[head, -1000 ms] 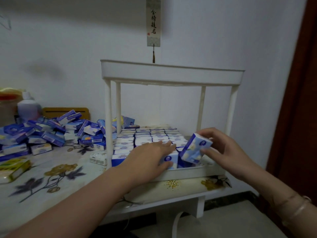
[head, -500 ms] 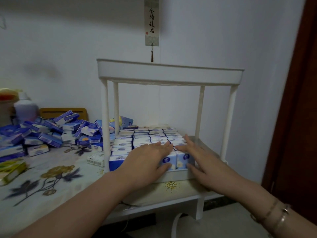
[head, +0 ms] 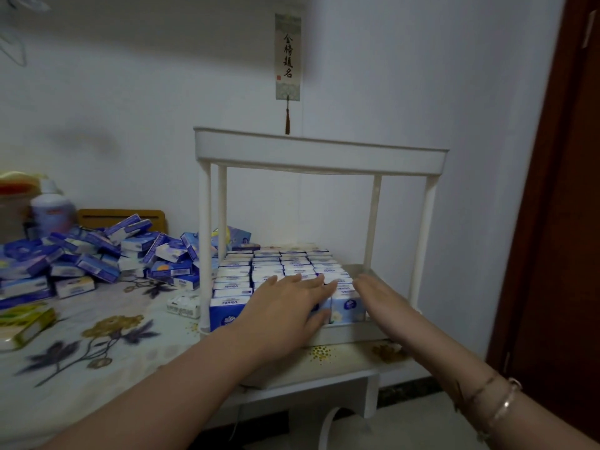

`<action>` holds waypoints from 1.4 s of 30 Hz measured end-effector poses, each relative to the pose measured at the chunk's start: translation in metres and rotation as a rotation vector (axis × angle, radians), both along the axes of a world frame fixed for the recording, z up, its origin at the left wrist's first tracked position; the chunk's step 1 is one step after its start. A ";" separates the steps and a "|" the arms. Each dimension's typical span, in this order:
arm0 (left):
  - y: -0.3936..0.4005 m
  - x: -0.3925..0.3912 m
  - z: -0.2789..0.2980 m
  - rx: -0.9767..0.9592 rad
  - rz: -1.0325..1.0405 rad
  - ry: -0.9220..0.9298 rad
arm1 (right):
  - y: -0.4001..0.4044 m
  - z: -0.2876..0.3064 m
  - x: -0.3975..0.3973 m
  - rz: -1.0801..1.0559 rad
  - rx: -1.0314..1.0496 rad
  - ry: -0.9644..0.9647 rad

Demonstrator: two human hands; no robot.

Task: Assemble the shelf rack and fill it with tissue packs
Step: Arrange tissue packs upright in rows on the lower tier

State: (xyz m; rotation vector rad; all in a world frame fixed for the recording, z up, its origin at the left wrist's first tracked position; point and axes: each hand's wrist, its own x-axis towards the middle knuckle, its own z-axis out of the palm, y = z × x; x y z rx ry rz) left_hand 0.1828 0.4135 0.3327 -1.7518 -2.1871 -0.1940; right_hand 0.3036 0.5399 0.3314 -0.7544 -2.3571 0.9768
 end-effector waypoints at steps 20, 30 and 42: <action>-0.191 -0.128 -0.001 0.587 0.529 -0.232 | -0.184 -0.004 -0.159 0.550 0.531 0.386; -0.196 -0.257 -0.021 0.722 0.809 -0.295 | -0.196 -0.033 -0.325 0.328 0.261 0.160; -0.190 -0.336 -0.023 0.513 1.025 -0.352 | -0.192 -0.052 -0.396 0.469 0.490 -0.139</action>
